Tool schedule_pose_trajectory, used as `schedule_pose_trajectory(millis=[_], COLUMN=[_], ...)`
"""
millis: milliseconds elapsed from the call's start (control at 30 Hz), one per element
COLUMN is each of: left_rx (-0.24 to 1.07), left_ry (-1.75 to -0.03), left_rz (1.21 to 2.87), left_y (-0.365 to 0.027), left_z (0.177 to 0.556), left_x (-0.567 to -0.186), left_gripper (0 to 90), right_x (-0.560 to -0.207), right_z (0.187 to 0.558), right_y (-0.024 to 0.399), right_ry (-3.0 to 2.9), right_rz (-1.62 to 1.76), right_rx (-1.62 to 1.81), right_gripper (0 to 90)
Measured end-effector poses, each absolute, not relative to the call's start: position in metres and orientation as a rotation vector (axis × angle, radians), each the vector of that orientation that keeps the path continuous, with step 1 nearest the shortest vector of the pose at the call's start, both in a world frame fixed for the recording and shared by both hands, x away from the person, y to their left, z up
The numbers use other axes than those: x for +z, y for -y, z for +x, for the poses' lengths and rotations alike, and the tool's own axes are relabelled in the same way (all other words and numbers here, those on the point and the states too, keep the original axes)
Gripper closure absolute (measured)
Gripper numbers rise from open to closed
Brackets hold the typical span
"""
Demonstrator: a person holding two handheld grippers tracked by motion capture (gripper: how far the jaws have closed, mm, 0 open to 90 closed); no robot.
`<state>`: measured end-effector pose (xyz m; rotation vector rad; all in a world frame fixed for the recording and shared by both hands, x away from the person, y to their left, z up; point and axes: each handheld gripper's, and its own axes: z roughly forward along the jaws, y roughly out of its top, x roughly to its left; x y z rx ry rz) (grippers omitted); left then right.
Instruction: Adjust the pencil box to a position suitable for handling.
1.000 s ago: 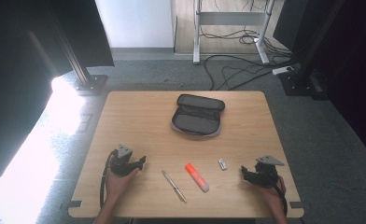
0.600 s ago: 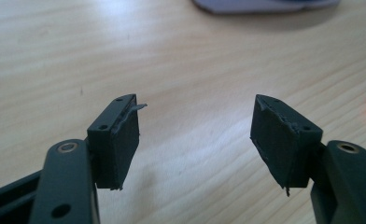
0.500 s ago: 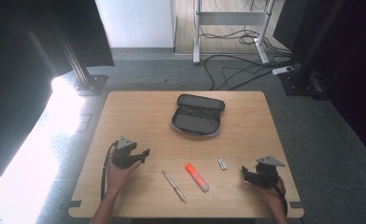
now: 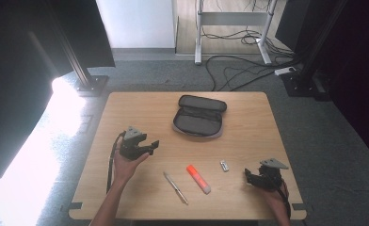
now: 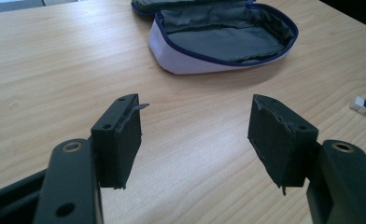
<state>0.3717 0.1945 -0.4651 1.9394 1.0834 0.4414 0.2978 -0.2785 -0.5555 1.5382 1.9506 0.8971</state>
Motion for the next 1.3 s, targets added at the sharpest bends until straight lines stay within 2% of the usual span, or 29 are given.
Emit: schedule_pose_trajectory(millis=[467,1300], left_rx=[0.399,0.364], left_ry=[-1.153,-1.197], left_rz=[1.892,1.911], left_y=[-0.195,-0.187], left_z=[0.396,0.434], left_x=[-0.475,-0.474], left_gripper=[38.8,36.4], right_x=[-0.555,-0.555], right_z=[0.297,0.297], right_y=[0.278,0.278], right_ry=[-1.945,-1.946], right_rz=[1.547,1.547], right_rx=[0.896,0.891], right_gripper=[20.8,20.5])
